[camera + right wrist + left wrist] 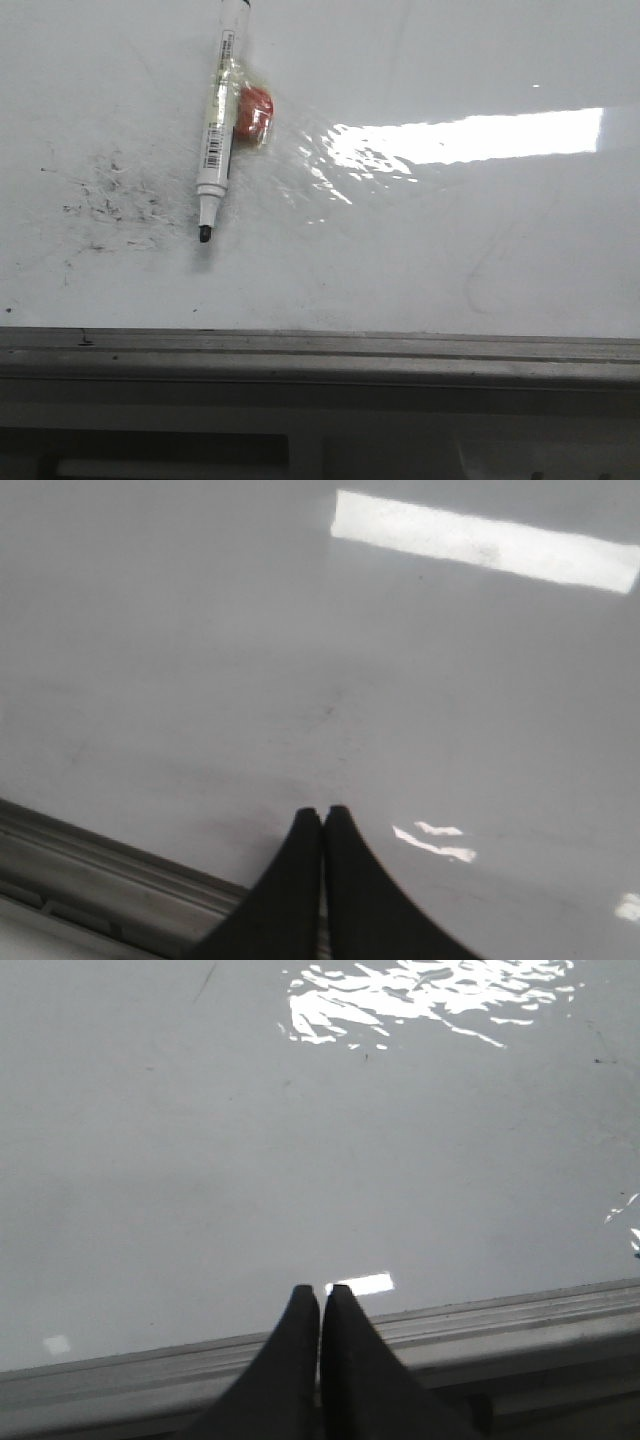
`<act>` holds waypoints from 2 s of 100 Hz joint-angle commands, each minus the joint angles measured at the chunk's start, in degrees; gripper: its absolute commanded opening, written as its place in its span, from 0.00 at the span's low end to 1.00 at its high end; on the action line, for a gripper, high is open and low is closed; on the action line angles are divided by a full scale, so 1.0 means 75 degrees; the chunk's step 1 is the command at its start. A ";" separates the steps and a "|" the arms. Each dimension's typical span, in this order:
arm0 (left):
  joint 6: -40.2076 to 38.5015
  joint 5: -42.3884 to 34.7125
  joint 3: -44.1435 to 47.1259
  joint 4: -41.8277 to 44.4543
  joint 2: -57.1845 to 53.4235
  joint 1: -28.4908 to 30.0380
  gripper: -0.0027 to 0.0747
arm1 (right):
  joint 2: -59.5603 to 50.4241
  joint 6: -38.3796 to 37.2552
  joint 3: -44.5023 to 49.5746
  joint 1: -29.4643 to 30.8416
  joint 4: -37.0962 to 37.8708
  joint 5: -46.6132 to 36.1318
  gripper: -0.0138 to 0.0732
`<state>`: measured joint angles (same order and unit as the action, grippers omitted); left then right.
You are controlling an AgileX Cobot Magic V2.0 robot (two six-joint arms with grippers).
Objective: Write number 8 on whiteboard
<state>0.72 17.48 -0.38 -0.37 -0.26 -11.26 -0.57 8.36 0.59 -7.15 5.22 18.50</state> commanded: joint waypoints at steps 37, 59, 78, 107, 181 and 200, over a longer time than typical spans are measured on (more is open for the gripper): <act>-0.0097 -0.0564 0.0294 -0.0070 -0.0199 0.0022 0.01 | -0.0164 0.0049 0.0104 0.0031 0.0126 -0.0256 0.08; -0.0097 -0.0564 0.0294 -0.0070 -0.0199 0.0022 0.01 | -0.0164 0.0124 0.0104 0.0031 0.1089 -0.0564 0.08; -0.0097 -0.1449 0.0294 -0.0308 -0.0199 0.0022 0.01 | -0.0164 0.0124 0.0104 0.0031 0.1301 -0.1902 0.08; -0.0097 -0.1884 0.0294 -0.4547 -0.0199 0.0022 0.01 | -0.0164 -0.0406 0.0104 0.0031 0.0225 -0.3453 0.08; 0.0225 0.0824 -0.2616 -0.3585 0.2055 0.0022 0.20 | 0.1470 -0.0064 -0.3098 0.0045 -0.1860 0.0698 0.16; 0.1419 0.1816 -0.3636 -0.4103 0.3707 0.0006 0.51 | 0.2413 -0.0064 -0.3772 0.0045 -0.2762 0.1125 0.53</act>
<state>5.57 30.90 -23.54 -27.80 22.83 -11.26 14.13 7.35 -24.02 -7.15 -12.54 28.62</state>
